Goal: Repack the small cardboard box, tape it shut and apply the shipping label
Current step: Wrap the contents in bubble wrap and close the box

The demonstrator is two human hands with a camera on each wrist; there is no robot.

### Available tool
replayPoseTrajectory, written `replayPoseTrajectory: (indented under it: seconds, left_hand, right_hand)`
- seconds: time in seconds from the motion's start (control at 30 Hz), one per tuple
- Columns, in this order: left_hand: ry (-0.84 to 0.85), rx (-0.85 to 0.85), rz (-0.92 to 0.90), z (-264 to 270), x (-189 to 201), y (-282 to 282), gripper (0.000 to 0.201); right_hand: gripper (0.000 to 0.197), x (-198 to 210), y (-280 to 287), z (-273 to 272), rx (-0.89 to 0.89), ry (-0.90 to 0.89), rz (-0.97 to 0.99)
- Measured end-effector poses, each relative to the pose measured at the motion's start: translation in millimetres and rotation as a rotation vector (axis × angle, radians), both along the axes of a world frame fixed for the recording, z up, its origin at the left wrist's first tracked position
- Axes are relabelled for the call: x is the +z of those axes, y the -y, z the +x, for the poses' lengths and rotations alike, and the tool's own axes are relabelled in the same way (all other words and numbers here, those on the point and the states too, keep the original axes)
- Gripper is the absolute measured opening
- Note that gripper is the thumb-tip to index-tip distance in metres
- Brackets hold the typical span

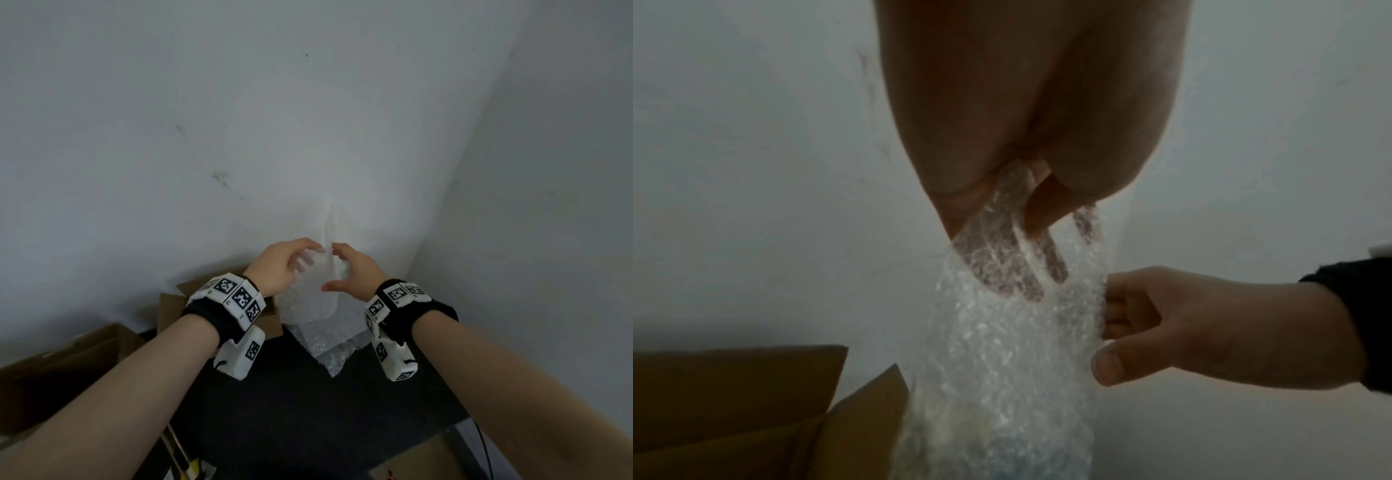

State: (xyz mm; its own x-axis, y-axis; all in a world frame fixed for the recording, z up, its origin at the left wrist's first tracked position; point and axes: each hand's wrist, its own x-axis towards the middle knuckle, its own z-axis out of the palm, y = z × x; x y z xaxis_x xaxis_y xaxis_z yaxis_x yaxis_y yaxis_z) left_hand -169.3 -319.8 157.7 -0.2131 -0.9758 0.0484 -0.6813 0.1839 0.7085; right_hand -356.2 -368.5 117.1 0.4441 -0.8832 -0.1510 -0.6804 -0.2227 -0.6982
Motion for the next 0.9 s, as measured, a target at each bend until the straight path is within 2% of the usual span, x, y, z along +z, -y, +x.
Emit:
replayPoseTrajectory:
  seconds: [0.07,0.17,0.23,0.3,0.37,0.43,0.53,0.6,0.63,0.67,0.73,0.77,0.8,0.9]
  left_hand:
    - [-0.023,0.022,-0.009,5.0,3.9,-3.9,0.049]
    - [-0.057,0.065,-0.030,14.4,6.7,-7.0,0.046]
    - [-0.079,0.129,-0.053,20.9,7.8,-6.9,0.042]
    - [-0.110,0.241,-0.041,28.3,7.3,-4.6,0.041]
    - [-0.223,0.339,0.057,32.1,5.6,-3.9,0.069]
    - [-0.361,0.403,0.189,32.2,7.6,-6.3,0.098]
    - [-0.392,0.428,0.338,38.0,-1.4,-9.9,0.116]
    - [-0.518,0.407,0.464,41.9,-6.1,-15.8,0.126]
    - [-0.612,0.389,0.533,43.7,-7.9,-18.1,0.123]
    - [-0.694,0.371,0.576,44.7,-9.5,-19.9,0.106]
    - [-0.789,0.336,0.591,40.8,-4.8,-25.3,0.052]
    - [-0.789,0.334,0.574,39.1,-3.1,-26.2,0.034]
    - [-0.783,0.347,0.545,38.3,-1.6,-26.8,0.026]
    - [-0.788,0.396,0.478,41.6,1.5,-29.3,0.027]
  right_hand:
    - [0.078,1.8,-2.8,8.3,0.007,0.022,0.002]
    - [0.019,5.8,-5.3,21.6,0.009,0.081,-0.046]
    - [0.021,13.9,-5.4,25.7,0.001,0.133,-0.077]
    - [0.014,24.8,-2.6,26.2,-0.007,0.198,-0.098]
    - [0.007,35.1,0.9,23.9,-0.013,0.281,-0.065]
    - [0.015,47.9,2.2,21.3,-0.058,0.414,0.054]
    - [0.024,64.0,-0.1,15.9,-0.082,0.547,0.229]
    - [0.023,69.6,-3.2,13.1,-0.060,0.558,0.293]
    - [0.023,70.7,-4.2,12.4,-0.051,0.556,0.314]
    - [0.024,70.7,-5.0,12.7,-0.044,0.552,0.336]
    - [0.026,68.2,-6.5,15.2,-0.052,0.542,0.369]
    - [0.027,66.7,-7.2,17.0,-0.061,0.528,0.372]
    - [0.029,65.2,-8.0,18.3,-0.070,0.509,0.378]
    - [0.030,60.8,-10.2,20.0,-0.051,0.464,0.449]
